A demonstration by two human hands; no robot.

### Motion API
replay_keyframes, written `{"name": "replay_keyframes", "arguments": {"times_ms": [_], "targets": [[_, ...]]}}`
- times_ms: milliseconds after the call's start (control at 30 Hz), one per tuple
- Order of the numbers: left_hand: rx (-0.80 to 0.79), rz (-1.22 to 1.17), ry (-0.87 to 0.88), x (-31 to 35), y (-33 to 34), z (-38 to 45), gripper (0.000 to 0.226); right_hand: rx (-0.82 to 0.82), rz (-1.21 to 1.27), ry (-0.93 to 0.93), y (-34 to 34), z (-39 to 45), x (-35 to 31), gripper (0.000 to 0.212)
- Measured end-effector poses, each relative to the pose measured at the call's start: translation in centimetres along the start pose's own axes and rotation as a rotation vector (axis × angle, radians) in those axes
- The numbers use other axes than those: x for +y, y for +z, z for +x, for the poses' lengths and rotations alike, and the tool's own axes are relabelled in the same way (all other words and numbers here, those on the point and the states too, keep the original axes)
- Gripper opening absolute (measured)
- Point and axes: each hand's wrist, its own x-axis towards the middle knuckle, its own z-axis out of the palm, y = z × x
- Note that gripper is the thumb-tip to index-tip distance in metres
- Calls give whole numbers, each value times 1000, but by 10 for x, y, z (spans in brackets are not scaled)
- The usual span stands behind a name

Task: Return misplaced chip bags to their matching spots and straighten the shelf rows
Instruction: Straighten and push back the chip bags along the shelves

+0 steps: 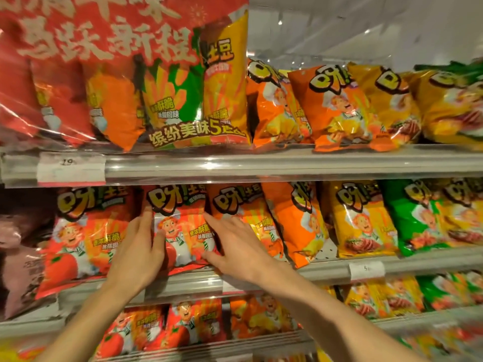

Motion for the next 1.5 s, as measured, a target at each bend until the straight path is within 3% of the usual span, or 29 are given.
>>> {"name": "replay_keyframes", "arguments": {"times_ms": [133,300,467,567,767,867,1267,1500], "targets": [[72,30,73,-5,9,5,42,12,-39,-20,2,-3,4,81],[9,150,105,-17,16,9,46,-20,-143,-18,11,-7,8,78],[194,196,281,-31,-2,0,44,54,-122,-17,14,1,-3,79],[272,289,222,-59,-15,3,49,20,-143,-87,20,14,-19,80],[225,505,145,-92,-13,5,59,-18,-189,-66,42,24,-34,77],[253,452,46,-98,-12,5,63,-6,-212,-55,42,24,-35,78],[77,394,104,-107,-14,9,72,2,-229,6,53,29,-36,73],[185,277,159,-102,-32,-3,63,52,-128,-24,40,23,-33,81]]}}
